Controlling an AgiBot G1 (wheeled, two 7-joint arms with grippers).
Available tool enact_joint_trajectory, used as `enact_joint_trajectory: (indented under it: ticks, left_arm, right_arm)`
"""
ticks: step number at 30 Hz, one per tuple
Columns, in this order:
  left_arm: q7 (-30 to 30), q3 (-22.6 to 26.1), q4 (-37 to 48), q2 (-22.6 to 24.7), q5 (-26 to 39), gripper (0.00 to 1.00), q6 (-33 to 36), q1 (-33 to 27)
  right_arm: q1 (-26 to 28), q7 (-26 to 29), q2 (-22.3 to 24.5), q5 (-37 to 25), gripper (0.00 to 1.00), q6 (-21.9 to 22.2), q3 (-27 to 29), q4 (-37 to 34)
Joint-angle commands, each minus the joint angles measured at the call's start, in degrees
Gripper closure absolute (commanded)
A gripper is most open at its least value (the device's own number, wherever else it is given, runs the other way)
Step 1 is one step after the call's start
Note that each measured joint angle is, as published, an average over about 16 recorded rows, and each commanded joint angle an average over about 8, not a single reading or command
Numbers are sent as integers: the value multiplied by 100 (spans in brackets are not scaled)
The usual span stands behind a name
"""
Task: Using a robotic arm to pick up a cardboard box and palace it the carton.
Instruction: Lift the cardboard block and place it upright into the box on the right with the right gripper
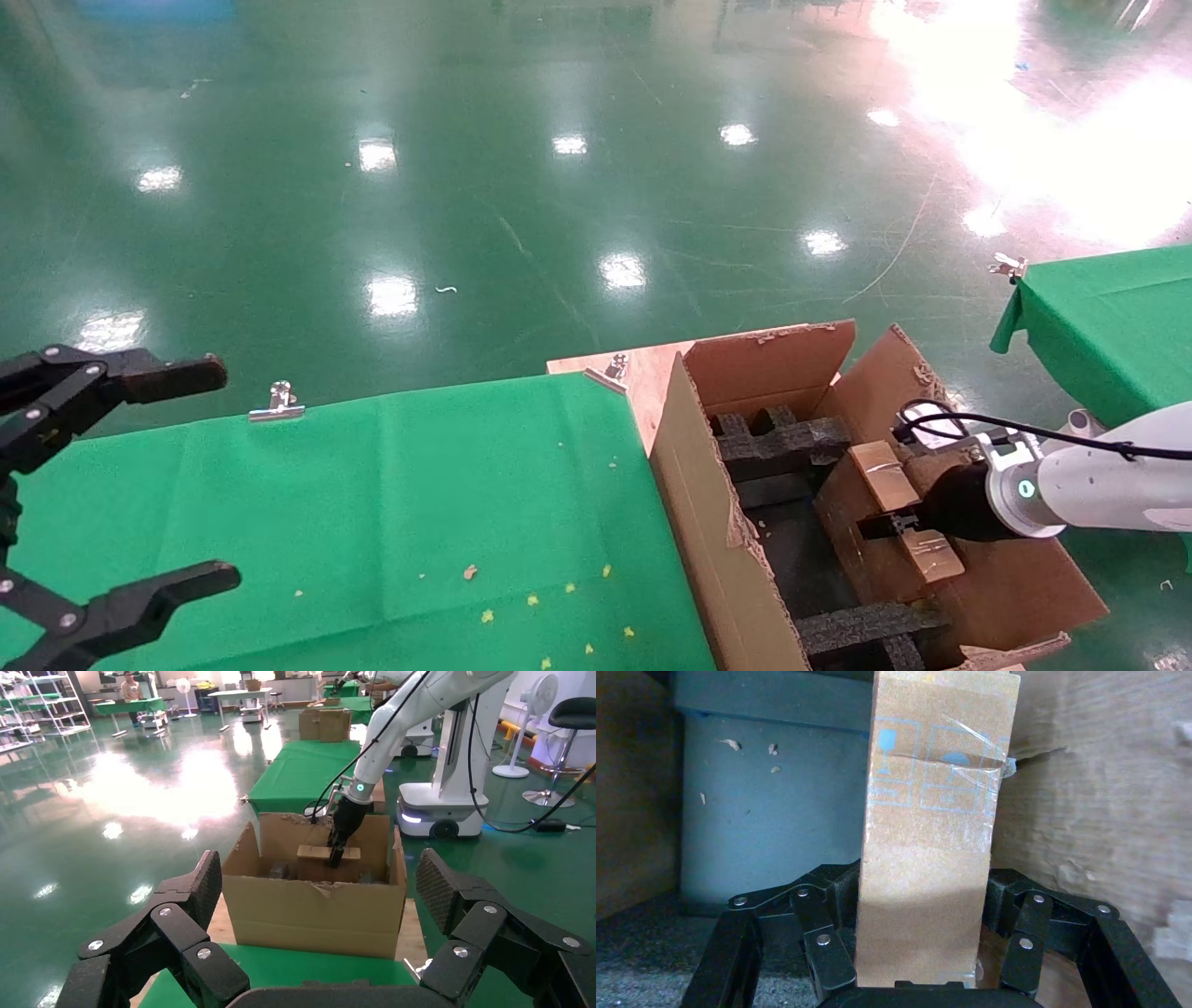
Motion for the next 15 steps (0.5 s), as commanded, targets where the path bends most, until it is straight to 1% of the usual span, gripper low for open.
enact_joint_trajectory:
  ticks: [1, 2, 3, 4, 10, 11, 12, 15]
  left_arm:
    - [0, 0, 0, 0, 0, 0, 0, 0]
    - [0, 0, 0, 0, 0, 0, 0, 0]
    - [0, 0, 0, 0, 0, 0, 0, 0]
    - [0, 0, 0, 0, 0, 0, 0, 0]
    - [1, 0, 1, -1, -1, 0, -1, 1]
    - [1, 0, 1, -1, -1, 0, -1, 1]
    - [1, 0, 1, -1, -1, 0, -1, 2]
    - [1, 0, 1, -1, -1, 0, -1, 2]
  right_arm:
    - [-82, -74, -57, 58, 100, -17, 35, -106]
    - [-118, -119, -92, 89, 100, -38, 58, -168]
    - [-149, -162, -125, 119, 98, -60, 81, -227]
    - [-176, -199, -154, 146, 89, -80, 100, -278]
    - [-282, -366, -282, 258, 14, -199, 194, -507]
    - [-288, -372, -288, 263, 4, -206, 198, -518]
    - [-294, -379, -295, 270, 0, -214, 204, -529]
    - [-288, -368, -290, 273, 0, -212, 200, -515]
